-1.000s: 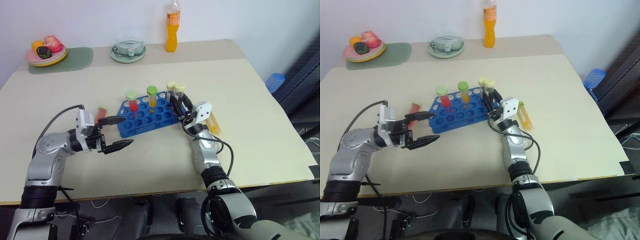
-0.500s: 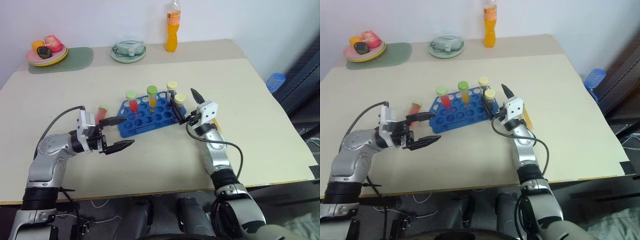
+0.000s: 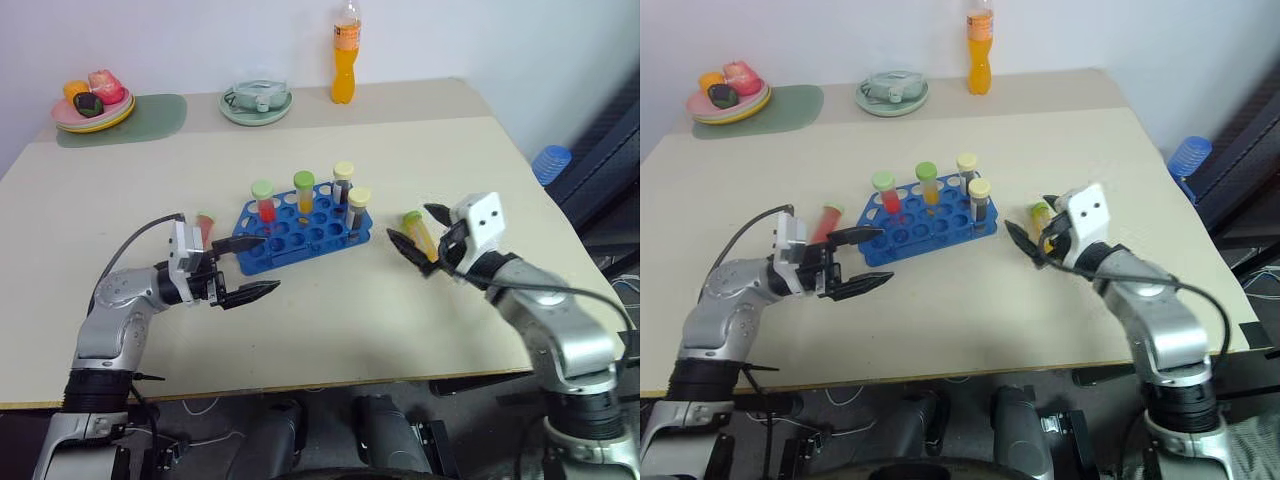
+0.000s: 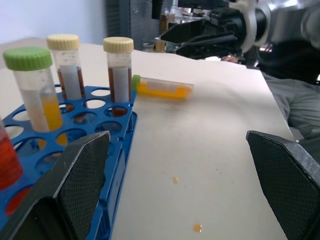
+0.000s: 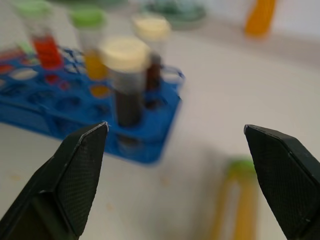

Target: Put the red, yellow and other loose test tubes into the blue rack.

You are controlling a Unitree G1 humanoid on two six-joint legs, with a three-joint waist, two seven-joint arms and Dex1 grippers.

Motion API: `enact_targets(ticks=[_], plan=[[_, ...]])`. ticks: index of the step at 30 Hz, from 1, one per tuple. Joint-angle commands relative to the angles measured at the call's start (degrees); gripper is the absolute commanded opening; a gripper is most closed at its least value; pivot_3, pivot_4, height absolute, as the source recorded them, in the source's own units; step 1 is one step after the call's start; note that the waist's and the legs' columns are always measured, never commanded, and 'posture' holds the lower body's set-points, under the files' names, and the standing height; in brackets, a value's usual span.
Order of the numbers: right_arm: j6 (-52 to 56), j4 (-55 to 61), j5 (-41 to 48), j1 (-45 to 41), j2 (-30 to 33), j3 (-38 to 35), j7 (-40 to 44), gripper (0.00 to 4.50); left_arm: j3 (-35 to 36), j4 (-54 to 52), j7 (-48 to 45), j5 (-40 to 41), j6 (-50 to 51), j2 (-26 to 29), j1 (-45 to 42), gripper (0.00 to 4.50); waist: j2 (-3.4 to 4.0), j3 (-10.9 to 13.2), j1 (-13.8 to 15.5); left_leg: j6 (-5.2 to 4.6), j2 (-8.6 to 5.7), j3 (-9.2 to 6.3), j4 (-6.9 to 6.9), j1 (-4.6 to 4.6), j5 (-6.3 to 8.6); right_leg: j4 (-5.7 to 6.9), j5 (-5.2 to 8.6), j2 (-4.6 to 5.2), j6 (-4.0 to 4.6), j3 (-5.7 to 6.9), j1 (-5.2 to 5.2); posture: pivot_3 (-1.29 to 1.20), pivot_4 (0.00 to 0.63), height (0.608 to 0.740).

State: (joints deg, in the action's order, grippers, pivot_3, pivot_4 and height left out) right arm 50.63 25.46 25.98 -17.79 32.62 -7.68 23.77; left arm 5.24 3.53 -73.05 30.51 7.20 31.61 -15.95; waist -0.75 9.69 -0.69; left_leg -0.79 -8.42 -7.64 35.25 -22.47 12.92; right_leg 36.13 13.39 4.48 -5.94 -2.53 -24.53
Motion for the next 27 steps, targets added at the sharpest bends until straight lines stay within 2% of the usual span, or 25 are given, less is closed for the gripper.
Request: enact_targets(ticks=[1, 4, 8, 17, 27], plan=[[19.6, -1.6, 3.6, -9.1, 1.2, -4.3, -4.4, 4.47, -0.3, 0.4, -1.2, 0.1, -1.2, 0.0, -1.5, 4.50, 0.00, 0.0, 0.0, 0.00, 0.00, 0.00, 0.00, -0.02, 0.00, -0.01, -0.01, 0.01, -0.01, 0.00, -0.01, 0.00, 0.150, 0.740], [31.0, -8.7, 1.7, -17.7, 1.5, -3.6, -7.1, 4.47, -0.9, 1.5, -2.6, -0.1, -1.5, 0.2, -2.4, 4.50, -0.01, 0.0, 0.2, -0.03, 0.00, 0.00, 0.00, -0.08, 0.00, -0.06, -0.07, 0.02, -0.12, 0.04, -0.03, 0.00, 0.150, 0.740], [35.8, -19.3, -0.6, -25.6, 3.6, 1.7, -6.8, 4.47, -1.2, 2.9, -3.9, -0.4, -2.1, 0.4, -3.4, 4.50, -0.01, 0.0, 0.3, -0.08, -0.02, 0.01, 0.02, -0.18, 0.03, -0.13, -0.08, 0.07, -0.13, 0.08, -0.06, 0.00, 0.150, 0.740], [34.4, -34.1, -2.6, -35.0, 5.4, 12.2, -0.2, 4.47, -1.6, 1.5, -3.6, -0.2, -2.3, -0.1, -2.0, 4.50, -0.01, 0.0, -0.2, -0.11, -0.02, 0.04, 0.09, -0.47, 0.04, -0.07, -0.10, 0.06, -0.15, 0.08, -0.35, 0.00, 0.150, 0.740], [25.4, -55.0, -8.5, -46.2, 4.2, 23.2, 9.9, 4.47, -1.2, -1.2, -2.0, 0.3, -1.4, 0.0, 0.3, 4.50, -0.01, 0.0, -0.1, -0.10, -0.02, 0.04, 0.16, -0.62, 0.04, -0.06, -0.10, 0.05, -0.15, 0.10, -0.47, 0.00, 0.150, 0.740]])
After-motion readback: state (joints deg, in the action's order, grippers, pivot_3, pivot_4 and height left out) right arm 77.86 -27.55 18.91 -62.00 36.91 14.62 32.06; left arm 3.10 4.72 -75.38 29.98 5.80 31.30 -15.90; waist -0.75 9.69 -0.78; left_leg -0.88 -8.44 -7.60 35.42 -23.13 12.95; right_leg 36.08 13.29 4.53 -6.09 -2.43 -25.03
